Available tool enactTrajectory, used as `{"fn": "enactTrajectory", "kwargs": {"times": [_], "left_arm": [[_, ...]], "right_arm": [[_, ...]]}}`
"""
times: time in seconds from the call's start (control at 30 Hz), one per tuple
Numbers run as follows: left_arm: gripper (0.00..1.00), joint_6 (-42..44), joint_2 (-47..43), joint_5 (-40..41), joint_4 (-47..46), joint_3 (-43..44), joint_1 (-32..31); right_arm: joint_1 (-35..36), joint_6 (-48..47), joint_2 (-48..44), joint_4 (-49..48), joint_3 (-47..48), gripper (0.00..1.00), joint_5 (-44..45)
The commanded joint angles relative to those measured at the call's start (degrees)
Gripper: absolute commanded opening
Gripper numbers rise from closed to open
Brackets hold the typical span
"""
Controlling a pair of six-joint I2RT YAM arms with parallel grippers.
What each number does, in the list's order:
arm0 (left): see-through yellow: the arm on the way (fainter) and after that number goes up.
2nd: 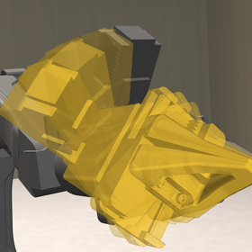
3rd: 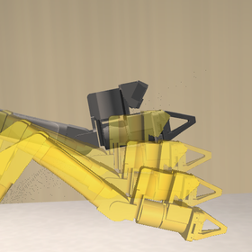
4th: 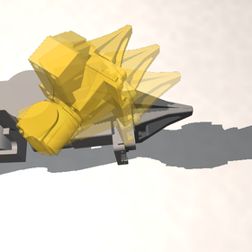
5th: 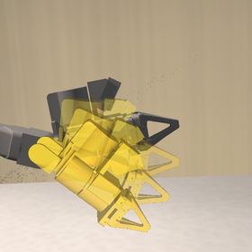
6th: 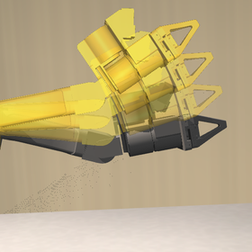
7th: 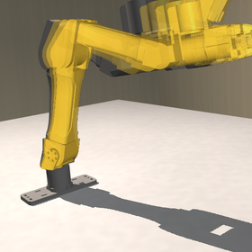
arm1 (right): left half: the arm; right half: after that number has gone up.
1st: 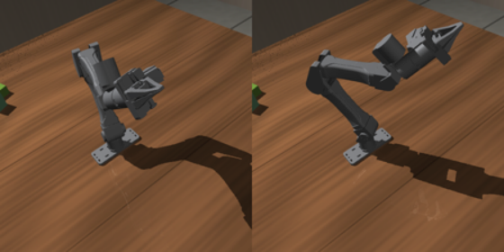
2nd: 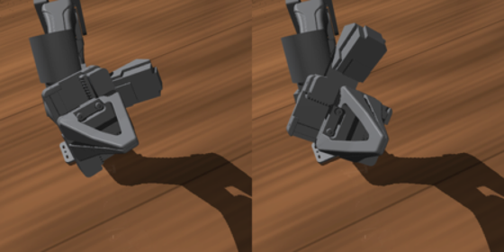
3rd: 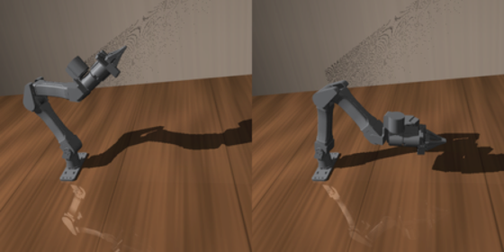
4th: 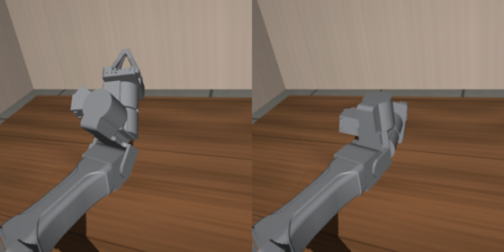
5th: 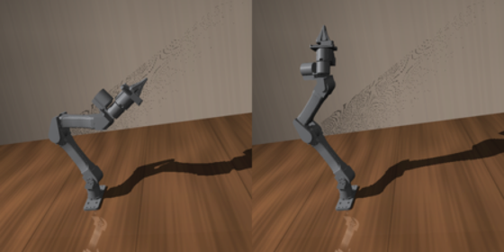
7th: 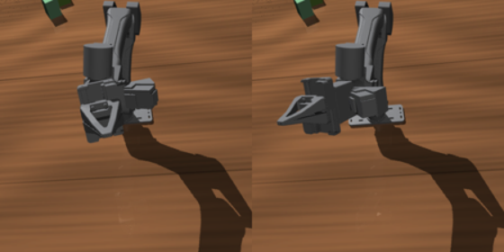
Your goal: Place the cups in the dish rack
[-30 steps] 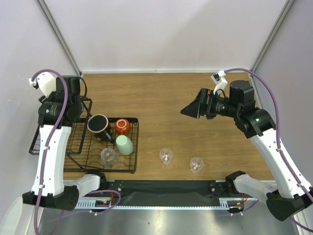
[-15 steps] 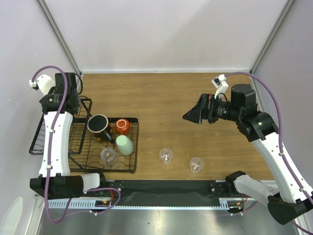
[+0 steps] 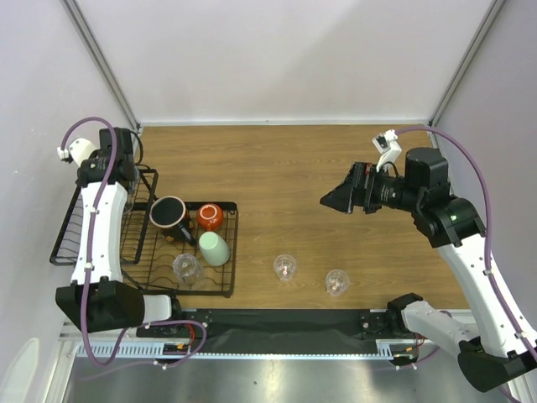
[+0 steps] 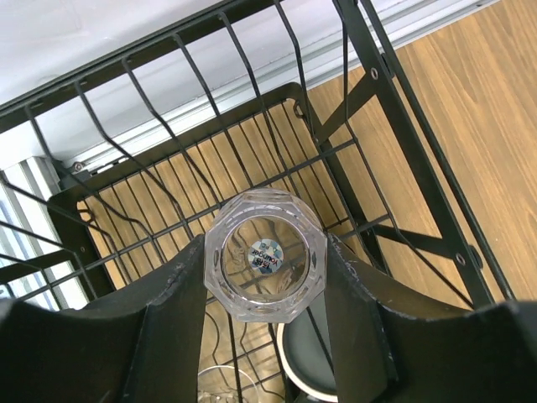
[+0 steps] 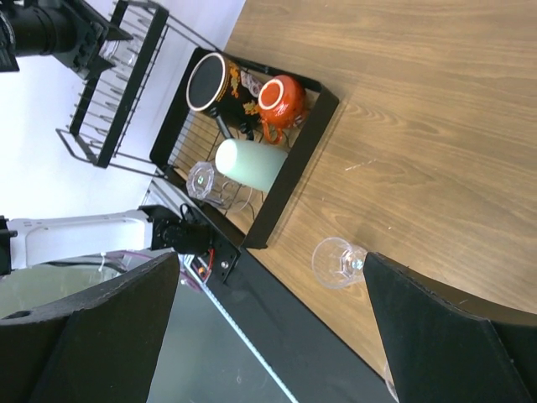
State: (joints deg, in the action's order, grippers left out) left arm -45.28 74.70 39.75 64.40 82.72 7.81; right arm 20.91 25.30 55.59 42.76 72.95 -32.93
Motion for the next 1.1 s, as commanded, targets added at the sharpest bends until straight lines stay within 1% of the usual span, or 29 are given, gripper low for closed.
{"fn": "enactTrajectory", "kwargs": {"times": [0.0,0.13,0.27,0.43,0.6,0.73,0.83,0.87,0.93,0.97,1.07], "left_arm": [[0.00,-2.71,0.71,-0.28,-1.12,1.39,0.89],[0.00,-3.15,1.50,-2.48,-2.08,-0.09,0.80],[0.00,-3.33,1.59,-1.34,-2.43,0.43,1.32],[0.00,-3.24,2.56,-1.25,-2.79,1.39,1.68],[0.00,-4.20,2.38,-3.71,-3.75,0.17,2.29],[0.01,-3.94,0.89,-3.62,-4.63,-1.85,2.56],[0.13,-3.68,0.28,-4.41,-5.07,-3.17,3.08],[0.21,-3.59,-0.16,-4.68,-5.25,-3.52,3.17],[0.31,-3.50,-0.25,-5.38,-5.60,-4.14,3.17],[0.41,-3.50,-0.51,-5.56,-5.60,-4.32,3.17],[0.55,-3.24,-0.60,-5.91,-5.52,-4.49,3.17]], "right_arm": [[-0.95,-0.25,0.47,-2.24,0.35,1.00,-0.56],[-1.13,-0.52,3.98,-3.55,1.76,1.00,-1.78],[-0.96,1.07,5.49,-5.50,1.50,1.00,-4.25],[-0.43,-0.25,6.28,-5.32,1.67,1.00,-3.46],[0.71,-2.18,7.07,-3.66,3.16,1.00,-1.79],[1.68,-3.85,7.34,-2.51,4.13,1.00,-0.39],[2.56,-4.38,7.34,-1.98,4.48,1.00,0.41],[2.56,-4.47,7.42,-1.89,4.40,1.00,0.41],[2.74,-4.56,7.51,-1.89,4.57,1.00,0.49],[2.91,-4.56,7.43,-1.98,4.48,1.00,0.50],[3.09,-4.47,7.34,-2.07,4.40,1.00,0.41]]}}
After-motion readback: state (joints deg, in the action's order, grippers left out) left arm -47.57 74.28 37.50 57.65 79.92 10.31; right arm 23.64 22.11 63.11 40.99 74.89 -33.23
